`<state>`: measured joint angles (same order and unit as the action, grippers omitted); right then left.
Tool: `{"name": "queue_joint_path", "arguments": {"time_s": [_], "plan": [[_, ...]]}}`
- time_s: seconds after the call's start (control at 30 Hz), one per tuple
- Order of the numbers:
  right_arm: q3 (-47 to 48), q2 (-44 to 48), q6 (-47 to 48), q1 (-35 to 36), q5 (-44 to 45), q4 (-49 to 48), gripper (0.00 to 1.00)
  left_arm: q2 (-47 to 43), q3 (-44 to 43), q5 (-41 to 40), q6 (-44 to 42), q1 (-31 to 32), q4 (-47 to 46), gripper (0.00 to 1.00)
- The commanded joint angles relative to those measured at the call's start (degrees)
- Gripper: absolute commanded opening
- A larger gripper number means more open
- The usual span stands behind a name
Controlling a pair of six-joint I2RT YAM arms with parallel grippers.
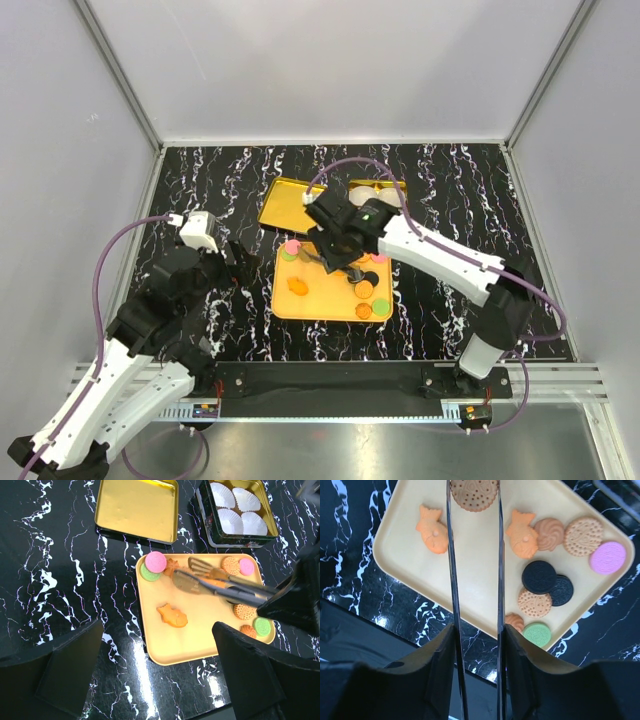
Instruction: Pack the cookies
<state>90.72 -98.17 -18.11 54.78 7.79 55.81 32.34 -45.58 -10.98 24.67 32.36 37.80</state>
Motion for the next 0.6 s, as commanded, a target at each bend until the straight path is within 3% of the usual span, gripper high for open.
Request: {"name": "queue_joint_path", "arguments": {"time_s": [0.0, 0.33, 0.57], "plan": [[1.0, 5.4, 1.0, -3.4, -0.2, -0.7, 0.47, -0.3, 0.1, 0.0, -0.1, 0.2, -2.0, 0.99], [4.8, 6.4, 2.9, -21.0, -2.4, -4.0, 0.48, 0.2, 0.1, 0.5, -0.2, 0.2, -2.1, 0.99], [10.6, -1.8, 2.9, -29.1, -2.6, -5.5, 0.49, 0.4, 0.1, 0.6, -0.2, 0.2, -2.2, 0.99]]}}
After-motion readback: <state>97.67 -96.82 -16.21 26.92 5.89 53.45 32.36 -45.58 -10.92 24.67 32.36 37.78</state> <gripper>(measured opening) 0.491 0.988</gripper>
